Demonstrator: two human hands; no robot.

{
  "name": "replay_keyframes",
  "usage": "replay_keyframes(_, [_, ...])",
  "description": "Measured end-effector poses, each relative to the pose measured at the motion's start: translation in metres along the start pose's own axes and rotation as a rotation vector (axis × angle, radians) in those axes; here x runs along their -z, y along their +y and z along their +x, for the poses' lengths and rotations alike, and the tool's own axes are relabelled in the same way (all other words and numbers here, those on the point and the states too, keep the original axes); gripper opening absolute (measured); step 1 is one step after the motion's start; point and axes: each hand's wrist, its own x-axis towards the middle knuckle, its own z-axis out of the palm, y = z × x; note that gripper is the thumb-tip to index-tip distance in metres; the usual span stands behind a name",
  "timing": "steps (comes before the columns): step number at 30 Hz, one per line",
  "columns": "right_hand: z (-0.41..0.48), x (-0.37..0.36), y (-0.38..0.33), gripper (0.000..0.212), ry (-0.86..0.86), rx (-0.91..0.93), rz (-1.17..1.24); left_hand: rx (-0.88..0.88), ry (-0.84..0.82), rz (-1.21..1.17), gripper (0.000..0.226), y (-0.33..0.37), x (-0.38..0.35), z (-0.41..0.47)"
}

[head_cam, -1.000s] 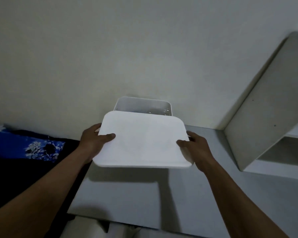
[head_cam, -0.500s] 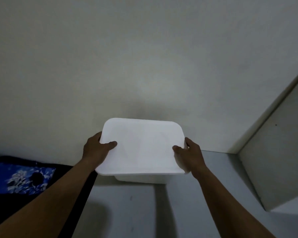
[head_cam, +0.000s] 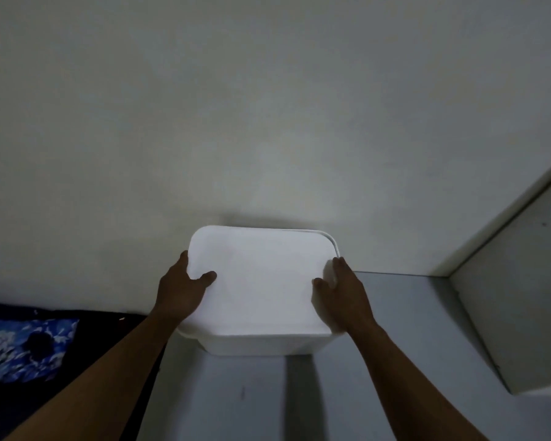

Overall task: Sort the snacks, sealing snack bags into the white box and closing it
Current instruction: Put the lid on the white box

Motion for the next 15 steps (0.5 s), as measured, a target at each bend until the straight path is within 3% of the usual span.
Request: replay_keyframes(15, [0.015,-0.009,0.003,0.062,0.112,-0.151,0.045,-0.145,0.308,-0.010,0.039,-0.011,-0.013,0.001])
